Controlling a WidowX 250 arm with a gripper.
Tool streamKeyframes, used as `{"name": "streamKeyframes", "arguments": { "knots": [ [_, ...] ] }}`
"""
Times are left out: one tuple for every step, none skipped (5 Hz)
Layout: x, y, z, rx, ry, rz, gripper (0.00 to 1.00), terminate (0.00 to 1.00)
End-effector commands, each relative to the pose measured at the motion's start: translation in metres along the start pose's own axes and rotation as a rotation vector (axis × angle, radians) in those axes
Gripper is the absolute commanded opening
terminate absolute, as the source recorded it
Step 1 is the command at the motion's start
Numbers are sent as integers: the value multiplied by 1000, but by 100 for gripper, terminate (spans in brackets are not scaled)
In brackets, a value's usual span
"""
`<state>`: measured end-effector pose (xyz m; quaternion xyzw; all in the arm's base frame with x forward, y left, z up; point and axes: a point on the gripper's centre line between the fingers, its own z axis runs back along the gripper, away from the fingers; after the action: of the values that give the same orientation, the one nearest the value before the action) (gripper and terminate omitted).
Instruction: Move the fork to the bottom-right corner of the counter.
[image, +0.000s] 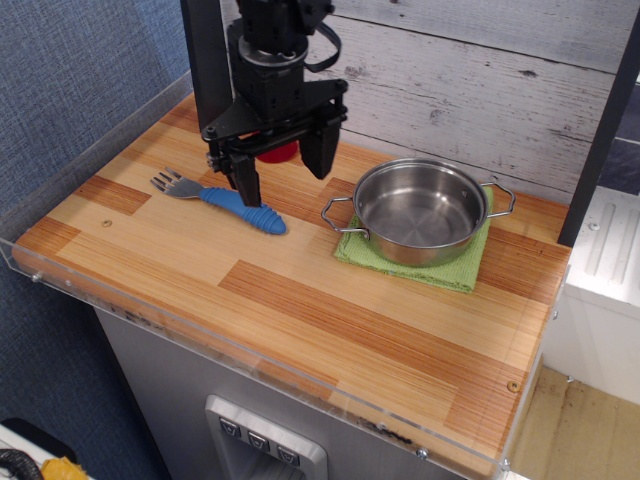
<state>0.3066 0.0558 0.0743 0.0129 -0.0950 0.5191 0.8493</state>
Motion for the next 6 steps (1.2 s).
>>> {"name": "streamKeyframes", "arguments": {
  "knots": [
    [24,19,-14,-17,-51,120,100,0],
    [32,26,-30,3,-43,179,100,0],
    [36,27,-36,0,-45,224,100,0],
    [36,28,-45,2,-45,255,100,0],
    [37,29,-55,7,-37,281,100,0],
    [39,27,-56,6,-32,291,100,0]
  ]
}}
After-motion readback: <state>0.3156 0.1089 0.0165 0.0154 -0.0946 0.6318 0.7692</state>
